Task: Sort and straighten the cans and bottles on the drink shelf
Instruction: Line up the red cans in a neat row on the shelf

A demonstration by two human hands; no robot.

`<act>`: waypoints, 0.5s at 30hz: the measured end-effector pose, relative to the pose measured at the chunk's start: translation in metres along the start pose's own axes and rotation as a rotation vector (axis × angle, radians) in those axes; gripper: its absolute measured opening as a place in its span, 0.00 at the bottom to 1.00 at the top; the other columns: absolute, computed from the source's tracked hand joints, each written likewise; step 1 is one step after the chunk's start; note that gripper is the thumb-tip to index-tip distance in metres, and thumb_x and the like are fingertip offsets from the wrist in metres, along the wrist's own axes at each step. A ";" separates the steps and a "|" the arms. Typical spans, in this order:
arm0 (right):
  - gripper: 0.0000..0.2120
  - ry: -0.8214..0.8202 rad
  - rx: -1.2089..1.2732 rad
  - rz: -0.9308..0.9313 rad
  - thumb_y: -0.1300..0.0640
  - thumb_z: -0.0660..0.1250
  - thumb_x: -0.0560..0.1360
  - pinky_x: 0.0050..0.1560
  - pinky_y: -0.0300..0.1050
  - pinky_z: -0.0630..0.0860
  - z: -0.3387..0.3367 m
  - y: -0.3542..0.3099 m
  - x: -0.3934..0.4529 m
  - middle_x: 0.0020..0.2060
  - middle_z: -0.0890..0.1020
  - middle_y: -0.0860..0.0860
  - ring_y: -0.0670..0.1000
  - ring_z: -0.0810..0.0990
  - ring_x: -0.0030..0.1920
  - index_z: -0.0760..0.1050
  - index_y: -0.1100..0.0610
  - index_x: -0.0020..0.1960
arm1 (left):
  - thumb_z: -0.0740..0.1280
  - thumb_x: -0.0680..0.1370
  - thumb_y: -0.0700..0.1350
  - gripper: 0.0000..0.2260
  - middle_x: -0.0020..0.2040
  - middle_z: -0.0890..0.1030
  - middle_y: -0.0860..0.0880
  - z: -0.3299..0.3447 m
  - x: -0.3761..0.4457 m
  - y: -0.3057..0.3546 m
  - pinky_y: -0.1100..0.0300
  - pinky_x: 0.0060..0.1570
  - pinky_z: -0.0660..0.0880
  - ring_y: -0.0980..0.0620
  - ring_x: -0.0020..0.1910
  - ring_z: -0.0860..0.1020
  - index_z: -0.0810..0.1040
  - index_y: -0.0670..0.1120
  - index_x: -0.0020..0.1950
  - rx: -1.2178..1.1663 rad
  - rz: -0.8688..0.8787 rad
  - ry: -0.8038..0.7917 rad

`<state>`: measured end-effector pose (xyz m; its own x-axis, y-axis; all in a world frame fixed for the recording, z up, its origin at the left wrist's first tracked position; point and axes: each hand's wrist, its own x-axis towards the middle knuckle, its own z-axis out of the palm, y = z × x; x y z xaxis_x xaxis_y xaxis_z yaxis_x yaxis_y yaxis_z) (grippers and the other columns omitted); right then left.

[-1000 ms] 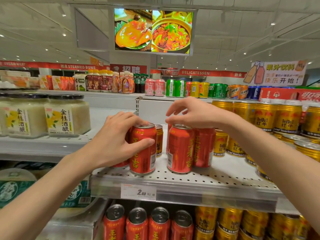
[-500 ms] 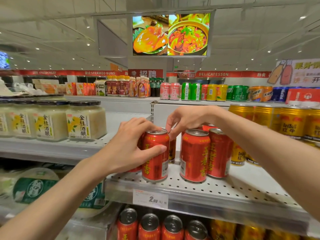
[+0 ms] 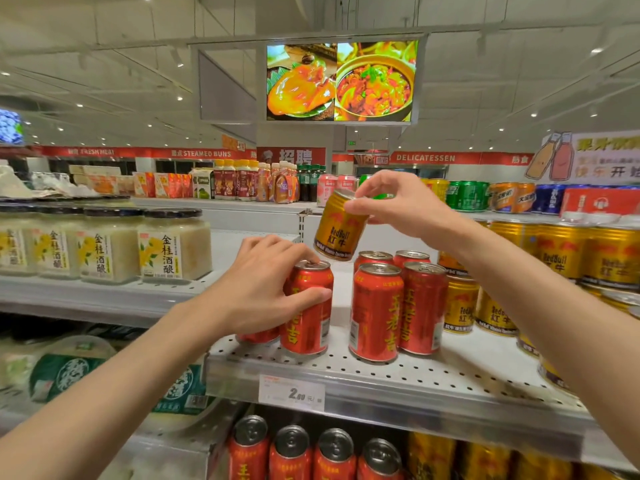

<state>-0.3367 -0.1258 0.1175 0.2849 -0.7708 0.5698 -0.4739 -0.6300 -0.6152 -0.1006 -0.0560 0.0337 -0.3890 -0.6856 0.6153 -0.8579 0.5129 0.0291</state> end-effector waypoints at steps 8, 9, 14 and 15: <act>0.17 0.205 0.037 0.004 0.44 0.77 0.71 0.52 0.50 0.85 -0.025 -0.020 -0.042 0.51 0.83 0.51 0.49 0.84 0.52 0.80 0.54 0.51 | 0.49 0.73 0.73 0.31 0.62 0.78 0.57 0.012 0.004 0.000 0.53 0.66 0.60 0.54 0.65 0.70 0.73 0.59 0.67 0.113 -0.024 0.026; 0.16 0.221 0.030 0.010 0.44 0.77 0.70 0.52 0.51 0.85 -0.030 -0.023 -0.050 0.51 0.84 0.51 0.49 0.85 0.51 0.80 0.54 0.50 | 0.50 0.73 0.72 0.31 0.64 0.77 0.56 0.013 0.003 0.001 0.52 0.67 0.60 0.53 0.66 0.70 0.73 0.58 0.68 0.100 -0.017 0.036; 0.13 0.260 -0.043 0.040 0.45 0.76 0.72 0.47 0.43 0.84 -0.054 -0.030 -0.099 0.49 0.85 0.49 0.46 0.85 0.49 0.80 0.52 0.49 | 0.59 0.76 0.64 0.25 0.62 0.77 0.52 0.013 -0.002 0.024 0.52 0.64 0.68 0.51 0.64 0.72 0.77 0.51 0.66 -0.055 0.053 0.222; 0.13 0.265 -0.077 0.049 0.44 0.76 0.72 0.48 0.43 0.84 -0.059 -0.030 -0.111 0.48 0.85 0.48 0.46 0.85 0.49 0.81 0.52 0.49 | 0.61 0.77 0.63 0.23 0.61 0.78 0.51 0.016 -0.001 0.032 0.52 0.63 0.69 0.51 0.62 0.73 0.77 0.50 0.65 -0.081 0.080 0.244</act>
<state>-0.4029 -0.0159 0.1054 0.0369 -0.7418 0.6696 -0.5464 -0.5761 -0.6080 -0.1328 -0.0470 0.0215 -0.3537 -0.5010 0.7899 -0.7939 0.6073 0.0297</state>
